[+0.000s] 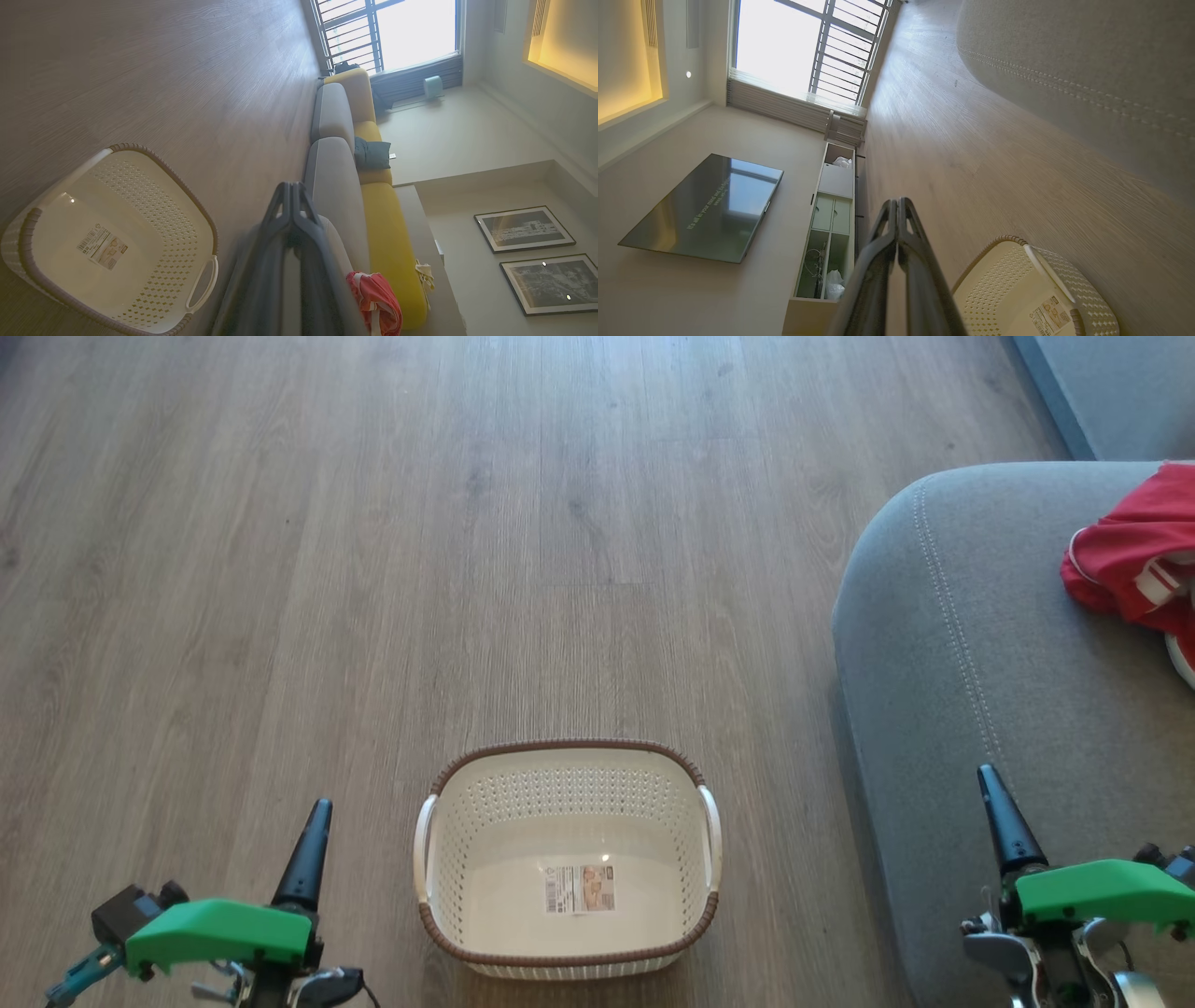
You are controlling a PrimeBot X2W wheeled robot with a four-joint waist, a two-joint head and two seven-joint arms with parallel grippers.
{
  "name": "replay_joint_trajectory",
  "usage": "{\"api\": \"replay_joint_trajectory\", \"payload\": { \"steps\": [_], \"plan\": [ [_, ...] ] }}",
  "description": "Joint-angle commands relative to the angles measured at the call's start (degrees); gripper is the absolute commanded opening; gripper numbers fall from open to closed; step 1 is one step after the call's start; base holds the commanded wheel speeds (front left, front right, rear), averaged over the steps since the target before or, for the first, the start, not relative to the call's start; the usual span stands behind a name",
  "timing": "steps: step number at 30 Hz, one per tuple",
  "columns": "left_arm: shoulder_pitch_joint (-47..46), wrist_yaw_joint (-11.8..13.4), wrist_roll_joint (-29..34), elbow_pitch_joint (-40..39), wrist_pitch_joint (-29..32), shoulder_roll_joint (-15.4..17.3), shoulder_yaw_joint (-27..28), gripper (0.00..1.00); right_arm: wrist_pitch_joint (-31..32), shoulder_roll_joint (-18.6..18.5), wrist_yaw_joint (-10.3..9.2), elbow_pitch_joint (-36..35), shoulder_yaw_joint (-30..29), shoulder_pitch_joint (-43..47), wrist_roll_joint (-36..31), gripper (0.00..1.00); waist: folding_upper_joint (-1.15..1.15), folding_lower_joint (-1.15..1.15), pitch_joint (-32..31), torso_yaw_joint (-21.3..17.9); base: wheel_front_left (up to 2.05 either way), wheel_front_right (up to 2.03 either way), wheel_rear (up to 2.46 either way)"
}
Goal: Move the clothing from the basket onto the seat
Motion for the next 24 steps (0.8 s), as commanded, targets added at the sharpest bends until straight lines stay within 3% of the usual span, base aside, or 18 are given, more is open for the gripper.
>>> {"api": "replay_joint_trajectory", "payload": {
  "steps": [1, 24],
  "plan": [
    [-3.56, -0.50, -1.61, -1.66, 0.39, 0.54, 2.39, 0.00, 0.63, -0.06, 0.01, -2.18, 0.58, -3.59, 1.92, 0.00, 0.00, 0.00, 0.02, -0.07, 0.00, 0.00, 0.00],
    [-5.63, -1.91, -15.50, -1.40, 4.38, 0.42, 5.99, 0.00, 4.51, 0.09, 0.00, -2.39, -0.36, -5.05, 17.59, 0.00, 0.00, 0.00, 0.41, -1.16, 0.00, 0.00, 0.00]
  ]
}}
